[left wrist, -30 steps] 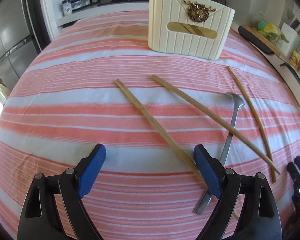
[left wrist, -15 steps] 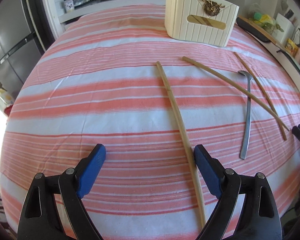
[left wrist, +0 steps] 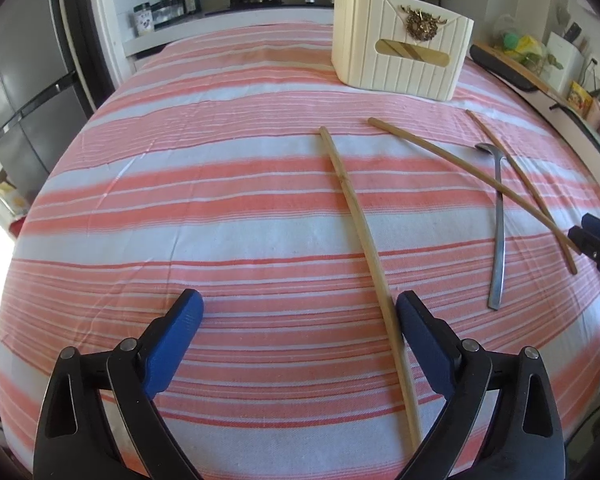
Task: Organize utensils
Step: 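Position both open tools over the two remaining loose chopsticks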
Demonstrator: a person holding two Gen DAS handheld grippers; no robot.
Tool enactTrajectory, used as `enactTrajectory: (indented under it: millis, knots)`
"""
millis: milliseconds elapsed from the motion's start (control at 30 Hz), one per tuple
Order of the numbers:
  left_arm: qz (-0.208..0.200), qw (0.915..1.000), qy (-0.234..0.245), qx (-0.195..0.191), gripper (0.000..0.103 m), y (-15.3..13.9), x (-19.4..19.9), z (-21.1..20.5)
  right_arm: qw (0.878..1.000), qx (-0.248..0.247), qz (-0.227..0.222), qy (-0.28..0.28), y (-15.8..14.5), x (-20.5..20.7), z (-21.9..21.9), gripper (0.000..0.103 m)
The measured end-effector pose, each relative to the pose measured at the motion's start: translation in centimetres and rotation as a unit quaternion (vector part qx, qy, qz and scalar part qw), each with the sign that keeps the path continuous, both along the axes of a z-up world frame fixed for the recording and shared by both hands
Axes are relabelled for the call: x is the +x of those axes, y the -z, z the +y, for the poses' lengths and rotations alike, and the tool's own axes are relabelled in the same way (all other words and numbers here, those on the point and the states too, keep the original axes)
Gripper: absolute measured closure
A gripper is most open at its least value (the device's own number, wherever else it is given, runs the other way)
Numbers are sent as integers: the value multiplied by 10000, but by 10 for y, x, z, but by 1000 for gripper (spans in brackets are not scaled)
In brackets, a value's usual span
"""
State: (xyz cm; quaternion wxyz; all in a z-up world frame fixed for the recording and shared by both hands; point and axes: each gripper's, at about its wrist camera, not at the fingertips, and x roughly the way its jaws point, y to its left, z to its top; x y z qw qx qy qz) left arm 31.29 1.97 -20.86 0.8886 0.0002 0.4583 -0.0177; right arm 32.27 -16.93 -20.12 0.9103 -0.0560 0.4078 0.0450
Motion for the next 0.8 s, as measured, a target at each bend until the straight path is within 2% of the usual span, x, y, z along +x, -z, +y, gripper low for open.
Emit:
enactTrajectory:
  millis: [233, 333, 467, 533, 633, 800]
  knots:
    - [-29, 10000, 15, -37, 5, 0, -2, 2, 9963, 190, -15, -836, -10, -23, 43, 53]
    - [-35, 10000, 33, -47, 4, 0, -2, 2, 9964, 351, 41, -764, -12, -24, 37, 53]
    - [-31, 10000, 39, -20, 2, 0, -1, 1, 9986, 298, 195, -384, -6, -13, 23, 53]
    - [-39, 10000, 40, -35, 2, 0, -2, 2, 9986, 286, 255, -376, -3, -11, 25, 53]
    - [-44, 10000, 43, -45, 2, 0, -2, 2, 9978, 150, 238, -607, -2, -14, 47, 53]
    - [-42, 10000, 47, -51, 2, 1, -2, 1, 9919, 207, 241, -1229, 2, -28, 87, 53]
